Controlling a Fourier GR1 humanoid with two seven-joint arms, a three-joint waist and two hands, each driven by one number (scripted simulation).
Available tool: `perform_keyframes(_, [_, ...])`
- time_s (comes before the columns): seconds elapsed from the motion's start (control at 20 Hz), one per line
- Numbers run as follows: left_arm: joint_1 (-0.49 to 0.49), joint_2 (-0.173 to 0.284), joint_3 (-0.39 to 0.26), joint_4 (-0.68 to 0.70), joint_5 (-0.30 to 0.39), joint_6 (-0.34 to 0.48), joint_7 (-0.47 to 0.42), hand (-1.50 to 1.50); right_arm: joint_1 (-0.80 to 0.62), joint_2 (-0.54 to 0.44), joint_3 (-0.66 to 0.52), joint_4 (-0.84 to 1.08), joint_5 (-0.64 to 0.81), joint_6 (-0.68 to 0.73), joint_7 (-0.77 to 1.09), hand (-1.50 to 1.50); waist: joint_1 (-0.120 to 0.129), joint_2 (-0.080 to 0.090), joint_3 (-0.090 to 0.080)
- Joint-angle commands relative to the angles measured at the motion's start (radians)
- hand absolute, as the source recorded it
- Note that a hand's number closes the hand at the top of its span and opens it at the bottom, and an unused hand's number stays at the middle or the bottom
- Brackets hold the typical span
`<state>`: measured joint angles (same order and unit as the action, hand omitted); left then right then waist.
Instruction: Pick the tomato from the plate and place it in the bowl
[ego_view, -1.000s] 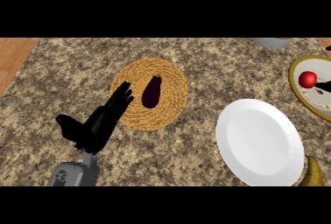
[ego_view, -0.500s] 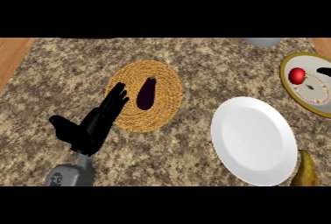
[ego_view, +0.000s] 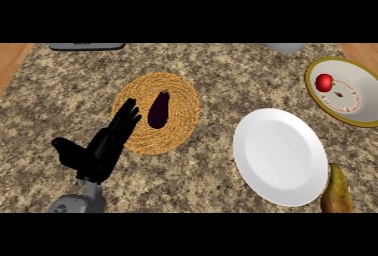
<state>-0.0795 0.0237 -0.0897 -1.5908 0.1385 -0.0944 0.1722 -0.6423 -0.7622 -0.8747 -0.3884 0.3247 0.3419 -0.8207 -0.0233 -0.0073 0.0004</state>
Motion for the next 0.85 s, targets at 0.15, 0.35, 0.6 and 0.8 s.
perform_keyframes(0.15, [-0.009, 0.048, 0.069, -0.009, 0.031, -0.005, 0.025, 0.00, 0.275, -0.014, -0.048, -0.124, -0.122, 0.281, -0.178, -1.50, -0.052, -0.013, -0.003])
perform_keyframes(0.35, [0.037, 0.038, 0.059, -0.020, 0.022, -0.002, -0.003, 0.00, 0.464, 0.033, -0.044, -0.225, -0.163, 0.319, -0.250, 1.50, -0.079, -0.018, -0.004])
perform_keyframes(0.6, [0.024, 0.018, 0.064, -0.010, 0.013, 0.033, 0.008, 0.00, 0.694, 0.099, -0.032, -0.338, -0.228, 0.370, -0.291, 1.50, -0.102, -0.016, -0.003])
perform_keyframes(0.8, [0.060, 0.026, 0.059, -0.028, 0.023, 0.013, 0.004, 0.00, 0.883, 0.204, 0.081, -0.441, -0.192, 0.361, -0.367, 1.50, -0.102, -0.019, -0.001])
